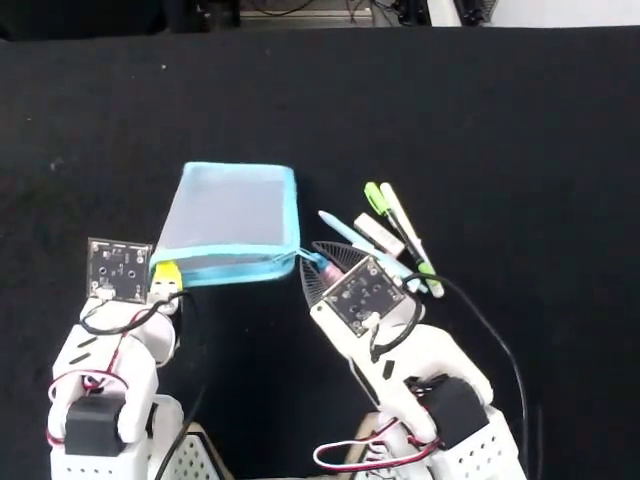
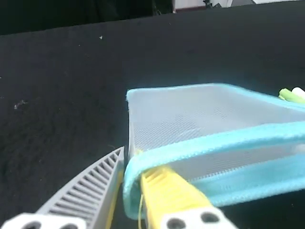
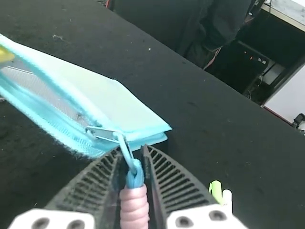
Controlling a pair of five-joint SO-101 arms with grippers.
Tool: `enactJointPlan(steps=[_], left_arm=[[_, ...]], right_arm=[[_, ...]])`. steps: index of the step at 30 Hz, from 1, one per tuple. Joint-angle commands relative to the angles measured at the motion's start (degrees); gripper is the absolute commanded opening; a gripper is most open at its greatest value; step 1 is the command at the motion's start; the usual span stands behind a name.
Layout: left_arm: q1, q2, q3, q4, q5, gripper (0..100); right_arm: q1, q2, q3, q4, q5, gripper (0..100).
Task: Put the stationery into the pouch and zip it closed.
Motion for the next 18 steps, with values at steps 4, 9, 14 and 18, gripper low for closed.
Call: enactJointPlan(steps=[4, 9, 14, 18], left_arm=[[0.4, 0.2, -4.6, 0.4, 1.1, 3], [0.4, 0.1, -4.8, 0.4, 1.1, 3], [0.3, 0.1, -8.0, 3.3, 1.1, 3], [0.0, 0.2, -7.7, 3.2, 1.1, 3]], right_arm=[[-4.0, -0.7, 2.4, -4.5, 0.0, 1.1], [-4.5, -0.4, 2.3, -4.3, 0.0, 1.1], [-4.2, 1.0, -0.5, -1.1, -0.4, 1.1], [-4.4, 7.4, -7.9, 5.7, -0.1, 1.3]])
